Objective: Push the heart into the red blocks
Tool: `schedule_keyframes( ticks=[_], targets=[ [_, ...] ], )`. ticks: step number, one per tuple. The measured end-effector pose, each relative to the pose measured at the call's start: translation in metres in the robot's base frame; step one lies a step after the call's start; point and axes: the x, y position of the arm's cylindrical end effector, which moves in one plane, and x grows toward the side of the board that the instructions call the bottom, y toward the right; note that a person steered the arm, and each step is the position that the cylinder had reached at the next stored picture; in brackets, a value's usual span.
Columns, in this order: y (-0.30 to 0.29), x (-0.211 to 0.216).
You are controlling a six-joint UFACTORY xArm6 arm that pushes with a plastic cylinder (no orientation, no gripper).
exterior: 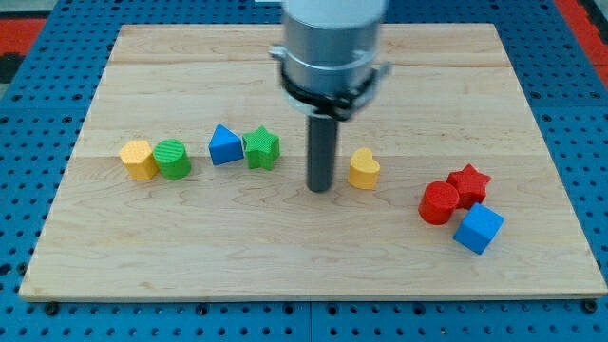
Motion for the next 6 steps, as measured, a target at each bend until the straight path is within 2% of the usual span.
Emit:
schedule_keyframes(
  ticks=[1,2,3,4,5,6],
  targets=[
    [0.034,-0.018],
    [0.103,0.003],
    [0.093,-0.009],
    [0.039,-0.063],
    [-0.002,-0.163],
    [-0.088,-0.217]
  ],
)
